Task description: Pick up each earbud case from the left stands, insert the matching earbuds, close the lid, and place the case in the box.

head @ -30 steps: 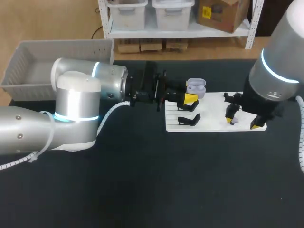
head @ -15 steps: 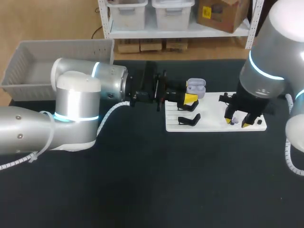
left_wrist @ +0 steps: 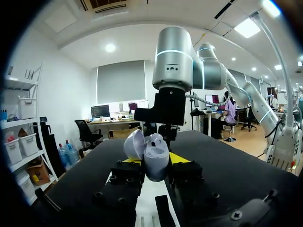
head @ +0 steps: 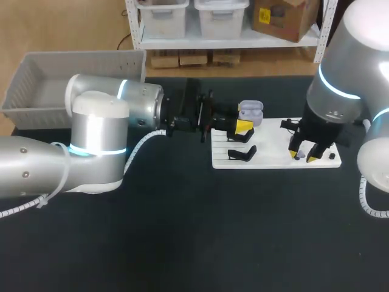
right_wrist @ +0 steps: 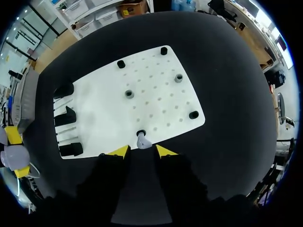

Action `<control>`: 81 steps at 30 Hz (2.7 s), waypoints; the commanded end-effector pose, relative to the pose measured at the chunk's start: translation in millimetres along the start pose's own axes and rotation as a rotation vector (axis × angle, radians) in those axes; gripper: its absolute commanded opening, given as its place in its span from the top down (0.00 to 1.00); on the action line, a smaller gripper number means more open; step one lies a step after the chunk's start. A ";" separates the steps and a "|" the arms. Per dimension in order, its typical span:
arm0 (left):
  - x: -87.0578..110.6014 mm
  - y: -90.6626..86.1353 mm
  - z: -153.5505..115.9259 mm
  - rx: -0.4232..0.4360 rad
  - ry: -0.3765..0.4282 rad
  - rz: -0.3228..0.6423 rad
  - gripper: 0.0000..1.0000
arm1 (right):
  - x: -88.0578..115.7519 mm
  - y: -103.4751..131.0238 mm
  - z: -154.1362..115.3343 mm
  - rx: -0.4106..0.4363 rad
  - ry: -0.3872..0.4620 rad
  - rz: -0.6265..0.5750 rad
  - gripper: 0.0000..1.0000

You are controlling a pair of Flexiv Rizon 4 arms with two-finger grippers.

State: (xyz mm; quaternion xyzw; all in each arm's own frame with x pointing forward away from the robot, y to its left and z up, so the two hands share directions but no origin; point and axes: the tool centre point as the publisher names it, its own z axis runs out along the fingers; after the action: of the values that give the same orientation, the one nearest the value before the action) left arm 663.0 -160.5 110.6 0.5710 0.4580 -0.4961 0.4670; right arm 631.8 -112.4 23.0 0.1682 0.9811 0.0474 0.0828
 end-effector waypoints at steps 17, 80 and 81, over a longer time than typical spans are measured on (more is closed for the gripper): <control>0.4 -1.2 0.1 -0.005 -0.001 0.002 1.00 | -9.9 -1.0 12.6 -0.005 0.009 0.018 0.68; 0.4 -1.2 0.1 -0.005 -0.001 0.002 1.00 | 15.2 14.2 -124.8 0.076 -0.118 -0.222 1.00; 0.4 -1.2 0.1 -0.005 -0.001 0.002 1.00 | 16.6 17.6 -128.5 0.079 -0.114 -0.253 1.00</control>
State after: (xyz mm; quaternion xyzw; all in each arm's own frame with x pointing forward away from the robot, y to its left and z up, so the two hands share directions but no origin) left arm 663.0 -160.5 110.6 0.5710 0.4580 -0.4961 0.4670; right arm 608.8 -101.8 129.3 0.0609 0.9880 -0.0071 0.1416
